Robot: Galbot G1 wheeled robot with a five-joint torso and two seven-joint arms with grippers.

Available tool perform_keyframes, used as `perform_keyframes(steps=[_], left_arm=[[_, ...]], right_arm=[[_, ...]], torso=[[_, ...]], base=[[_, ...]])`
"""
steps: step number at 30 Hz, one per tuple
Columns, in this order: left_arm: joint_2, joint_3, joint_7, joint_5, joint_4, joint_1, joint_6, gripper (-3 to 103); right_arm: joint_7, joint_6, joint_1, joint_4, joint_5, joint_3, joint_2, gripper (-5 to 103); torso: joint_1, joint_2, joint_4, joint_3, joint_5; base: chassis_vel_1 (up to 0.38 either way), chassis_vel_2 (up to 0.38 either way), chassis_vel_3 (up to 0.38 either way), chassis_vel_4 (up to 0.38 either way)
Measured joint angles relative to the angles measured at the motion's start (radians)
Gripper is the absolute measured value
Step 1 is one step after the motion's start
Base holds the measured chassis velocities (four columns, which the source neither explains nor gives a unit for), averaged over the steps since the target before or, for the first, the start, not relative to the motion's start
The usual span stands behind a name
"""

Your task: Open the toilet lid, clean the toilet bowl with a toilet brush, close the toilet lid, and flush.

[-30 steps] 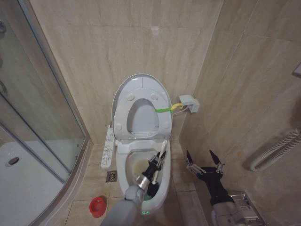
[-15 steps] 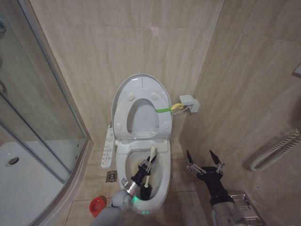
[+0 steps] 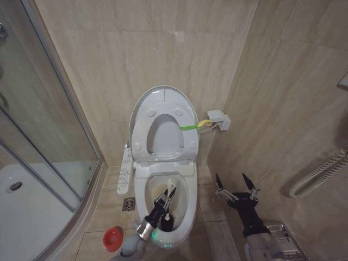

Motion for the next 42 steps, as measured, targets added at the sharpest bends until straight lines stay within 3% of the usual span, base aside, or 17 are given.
perform_keyframes(steps=[8, 10, 12, 15, 42], left_arm=[[0.035, -0.053, -0.007, 0.013, -0.058, 0.111, 0.008, 20], [0.037, -0.061, -0.009, 0.015, -0.070, 0.132, 0.009, 20], [0.043, -0.080, -0.009, 0.017, -0.098, 0.163, 0.009, 20], [0.046, -0.094, -0.010, 0.018, -0.121, 0.197, 0.008, 20], [0.080, -0.101, -0.032, -0.011, -0.242, 0.237, 0.015, 20]], right_arm=[[0.000, 0.000, 0.000, 0.000, 0.000, 0.000, 0.000, 100], [0.000, 0.000, 0.000, 0.000, 0.000, 0.000, 0.000, 100], [0.000, 0.000, 0.000, 0.000, 0.000, 0.000, 0.000, 100], [0.000, 0.000, 0.000, 0.000, 0.000, 0.000, 0.000, 100], [0.000, 0.000, 0.000, 0.000, 0.000, 0.000, 0.000, 100]], torso=[[0.000, 0.000, 0.0002, 0.001, 0.0001], [0.000, -0.001, 0.0016, 0.001, -0.0002], [0.000, -0.001, -0.0001, 0.000, 0.0000], [0.000, -0.001, 0.0003, 0.001, -0.0001], [0.000, 0.000, 0.0000, 0.000, -0.0001]], base=[[0.000, 0.000, 0.000, 0.000], [0.000, 0.000, 0.000, 0.000], [0.054, 0.008, 0.000, 0.022], [0.000, 0.000, 0.000, 0.000], [0.000, 0.000, 0.000, 0.000]])
